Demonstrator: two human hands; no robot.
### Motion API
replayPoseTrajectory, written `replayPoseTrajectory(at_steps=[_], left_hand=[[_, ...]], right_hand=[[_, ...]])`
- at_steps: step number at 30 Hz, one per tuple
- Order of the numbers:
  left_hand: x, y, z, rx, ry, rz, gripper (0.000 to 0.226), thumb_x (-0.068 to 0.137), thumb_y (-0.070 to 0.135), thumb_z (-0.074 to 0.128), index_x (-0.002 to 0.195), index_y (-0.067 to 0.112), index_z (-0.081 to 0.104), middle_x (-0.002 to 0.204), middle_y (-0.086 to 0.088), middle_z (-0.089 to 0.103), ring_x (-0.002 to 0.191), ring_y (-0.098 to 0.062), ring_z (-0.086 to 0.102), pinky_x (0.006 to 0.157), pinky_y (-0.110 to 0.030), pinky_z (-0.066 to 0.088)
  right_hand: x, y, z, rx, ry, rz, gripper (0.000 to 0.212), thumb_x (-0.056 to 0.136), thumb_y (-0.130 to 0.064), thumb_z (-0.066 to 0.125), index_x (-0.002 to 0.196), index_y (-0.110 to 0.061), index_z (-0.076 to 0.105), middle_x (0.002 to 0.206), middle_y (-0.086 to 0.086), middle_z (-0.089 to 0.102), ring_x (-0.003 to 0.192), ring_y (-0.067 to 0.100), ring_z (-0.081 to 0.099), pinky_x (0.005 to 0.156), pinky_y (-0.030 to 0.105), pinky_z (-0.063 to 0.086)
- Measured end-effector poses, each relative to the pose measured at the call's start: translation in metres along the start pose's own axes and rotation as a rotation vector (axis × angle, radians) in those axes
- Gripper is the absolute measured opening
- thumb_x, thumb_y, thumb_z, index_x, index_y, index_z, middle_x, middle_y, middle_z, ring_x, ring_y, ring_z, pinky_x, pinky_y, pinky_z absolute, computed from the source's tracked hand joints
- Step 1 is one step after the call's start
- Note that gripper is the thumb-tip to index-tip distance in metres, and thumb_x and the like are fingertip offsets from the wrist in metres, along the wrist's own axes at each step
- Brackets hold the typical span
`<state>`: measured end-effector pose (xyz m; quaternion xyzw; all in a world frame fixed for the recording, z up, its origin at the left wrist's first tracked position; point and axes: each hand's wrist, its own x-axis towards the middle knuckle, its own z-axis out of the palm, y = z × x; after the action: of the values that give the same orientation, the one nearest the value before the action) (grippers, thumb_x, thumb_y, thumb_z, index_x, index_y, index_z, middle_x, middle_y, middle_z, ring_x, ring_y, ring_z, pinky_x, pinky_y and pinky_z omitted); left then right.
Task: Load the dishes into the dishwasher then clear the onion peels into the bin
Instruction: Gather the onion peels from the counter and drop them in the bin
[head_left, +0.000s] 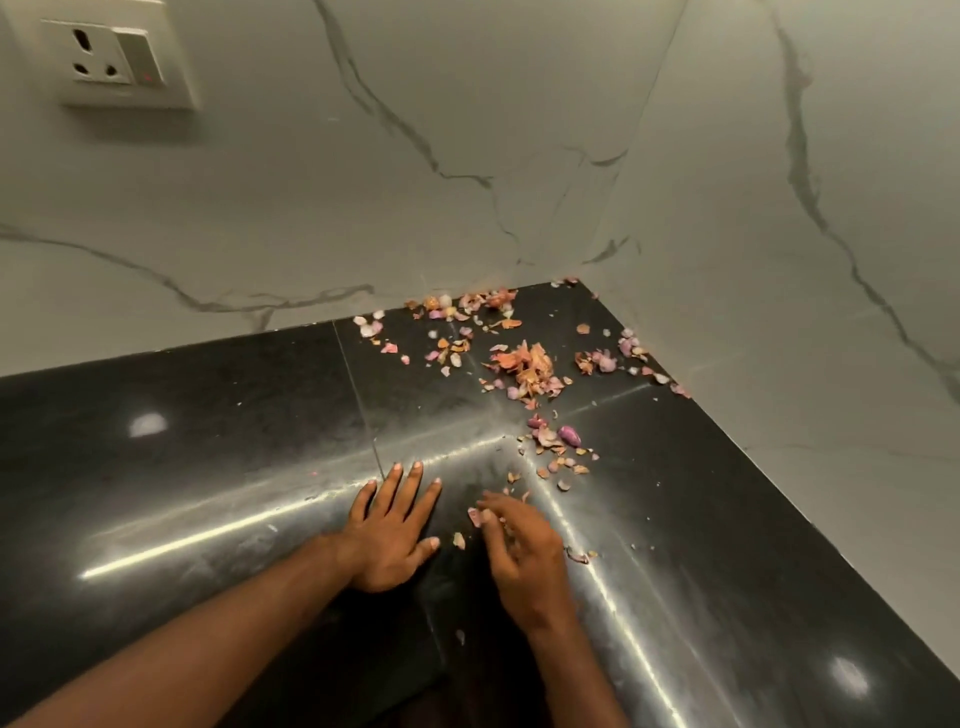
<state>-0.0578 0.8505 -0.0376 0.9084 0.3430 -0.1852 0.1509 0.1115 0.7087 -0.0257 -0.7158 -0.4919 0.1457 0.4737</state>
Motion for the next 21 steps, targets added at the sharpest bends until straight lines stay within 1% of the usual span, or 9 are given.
replayPoseTrajectory(at_steps=[2,5,9,11,12,14,17,19,21], left_hand=[[0.003,0.001,-0.004,-0.006,-0.047,0.012,0.077,0.107,0.060,0.019,0.158,0.032,-0.030,0.161,-0.002,-0.044,0.148,-0.027,-0.041,0.122,-0.051,-0.019],[0.001,-0.001,0.001,-0.021,-0.076,0.017,0.077,0.106,0.062,0.018,0.158,0.032,-0.031,0.160,-0.003,-0.046,0.146,-0.027,-0.044,0.122,-0.052,-0.020],[0.002,-0.002,-0.001,-0.061,-0.005,0.056,0.085,0.086,0.077,-0.013,0.156,0.034,-0.033,0.157,-0.001,-0.050,0.145,-0.026,-0.047,0.121,-0.051,-0.024],[-0.001,-0.002,-0.002,-0.043,0.013,0.056,0.084,0.089,0.076,-0.008,0.158,0.033,-0.031,0.160,0.000,-0.048,0.148,-0.027,-0.043,0.120,-0.053,-0.022],[-0.001,-0.003,-0.007,-0.023,0.034,0.063,0.081,0.096,0.074,0.002,0.160,0.033,-0.026,0.164,-0.002,-0.041,0.153,-0.029,-0.036,0.122,-0.054,-0.017],[0.006,-0.015,-0.018,-0.027,0.126,0.104,0.081,0.098,0.072,0.026,0.165,0.036,-0.002,0.171,-0.004,-0.011,0.158,-0.031,-0.008,0.124,-0.057,0.002],[0.029,-0.043,-0.037,-0.204,0.327,0.188,0.061,0.097,0.065,0.041,0.144,0.028,0.049,0.143,-0.005,0.046,0.131,-0.026,0.043,0.112,-0.053,0.037],[0.047,-0.062,-0.041,-0.280,0.452,0.188,0.049,0.098,0.057,0.043,0.126,0.021,0.060,0.121,-0.006,0.060,0.110,-0.029,0.054,0.098,-0.050,0.045],[0.067,-0.080,-0.049,-0.271,0.526,0.131,0.048,0.096,0.055,0.044,0.123,0.019,0.062,0.120,-0.009,0.062,0.109,-0.035,0.057,0.096,-0.049,0.045]], right_hand=[[0.026,0.012,-0.011,0.031,0.081,0.086,0.021,0.101,-0.027,0.064,0.115,-0.040,0.073,0.121,-0.023,0.070,0.113,0.008,0.068,0.096,0.042,0.058],[0.066,0.030,-0.029,-0.031,0.126,0.199,0.031,0.104,-0.031,0.061,0.133,-0.037,0.067,0.138,-0.009,0.066,0.127,0.013,0.062,0.108,0.046,0.052],[0.135,0.046,-0.052,-0.063,0.055,0.298,0.046,0.106,-0.044,0.053,0.150,-0.029,0.052,0.149,-0.002,0.057,0.132,0.015,0.055,0.115,0.049,0.045],[0.161,0.048,-0.057,-0.085,0.016,0.319,0.049,0.107,-0.049,0.049,0.153,-0.030,0.049,0.156,0.004,0.050,0.139,0.021,0.051,0.117,0.046,0.040],[0.174,0.050,-0.060,-0.092,0.000,0.311,0.050,0.107,-0.050,0.048,0.153,-0.029,0.049,0.157,0.006,0.050,0.141,0.022,0.050,0.116,0.044,0.039],[0.196,0.054,-0.061,-0.090,-0.030,0.297,0.053,0.106,-0.053,0.047,0.153,-0.028,0.049,0.158,0.006,0.049,0.141,0.022,0.050,0.116,0.042,0.040],[0.222,0.063,-0.058,-0.132,-0.080,0.259,0.054,0.107,-0.052,0.048,0.153,-0.024,0.050,0.158,0.004,0.050,0.143,0.015,0.045,0.117,0.030,0.033],[0.231,0.067,-0.054,-0.140,-0.092,0.212,0.053,0.107,-0.048,0.049,0.151,-0.020,0.053,0.154,0.003,0.054,0.140,0.010,0.046,0.112,0.018,0.029],[0.238,0.070,-0.048,-0.120,-0.087,0.187,0.051,0.107,-0.044,0.049,0.150,-0.017,0.055,0.153,0.002,0.055,0.140,0.008,0.046,0.112,0.016,0.031]])
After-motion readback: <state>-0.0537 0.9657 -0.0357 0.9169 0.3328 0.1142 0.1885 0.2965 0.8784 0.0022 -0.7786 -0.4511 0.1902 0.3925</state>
